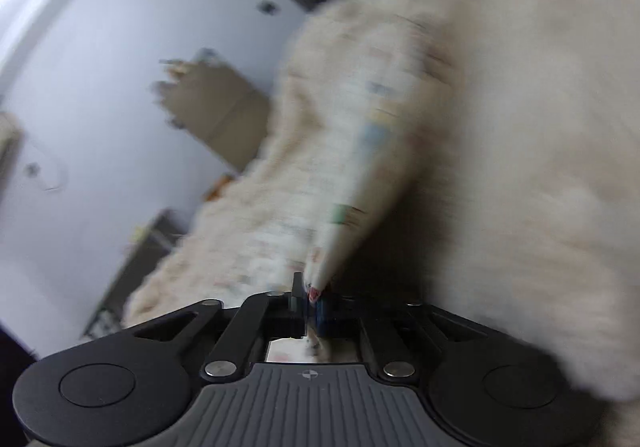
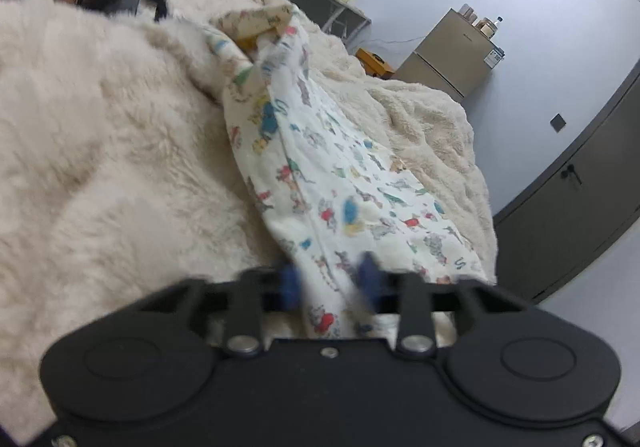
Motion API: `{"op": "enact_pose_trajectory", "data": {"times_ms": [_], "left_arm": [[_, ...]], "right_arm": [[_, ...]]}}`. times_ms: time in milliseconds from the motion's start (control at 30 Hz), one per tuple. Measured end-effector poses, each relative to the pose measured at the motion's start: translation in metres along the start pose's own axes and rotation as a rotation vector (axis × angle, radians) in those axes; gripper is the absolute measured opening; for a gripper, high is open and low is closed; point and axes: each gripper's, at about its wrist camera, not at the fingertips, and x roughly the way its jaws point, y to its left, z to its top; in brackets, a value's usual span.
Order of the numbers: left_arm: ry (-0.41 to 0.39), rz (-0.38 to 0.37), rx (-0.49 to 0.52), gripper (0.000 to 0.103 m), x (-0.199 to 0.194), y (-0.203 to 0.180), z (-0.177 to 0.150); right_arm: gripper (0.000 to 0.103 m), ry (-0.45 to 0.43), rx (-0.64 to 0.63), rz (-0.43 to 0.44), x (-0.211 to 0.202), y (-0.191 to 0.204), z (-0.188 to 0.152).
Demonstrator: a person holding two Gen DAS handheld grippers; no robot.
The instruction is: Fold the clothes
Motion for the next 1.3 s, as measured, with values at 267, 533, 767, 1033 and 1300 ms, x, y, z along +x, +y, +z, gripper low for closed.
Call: {"op": "enact_pose_trajectory", "data": {"times_ms": [267,533,767,1033,1300], "left_arm": [[-0.076,0.175,0.039,0.004,-0.049,0.083,0.02],[-0.081,0.104,0.225,0.014,-0.126,0.053,-0.051],[0.054,-0.099,-0.205,0.024,-0.116,0.073,-0.12],[0.103,-0.275,-0.338,0.065,-0.09,0.083,-0.113],[0.159,-0.343,-0.275,0.066,-0.053,0.072,-0.11]], "right_arm": [[0.004,-0.048,0.031,-0.018,-0.011,-0.021,-0.003],[0.007,0.01,-0.216,0.113,-0.025,0.001,-0.029],[0.023,0.023,-0.224,0.12,-0.026,0.0,-0.031],[0.026,0.028,-0.243,0.11,-0.022,0.011,-0.03],[0.028,0.028,-0.23,0.111,-0.024,0.012,-0.03]]}}
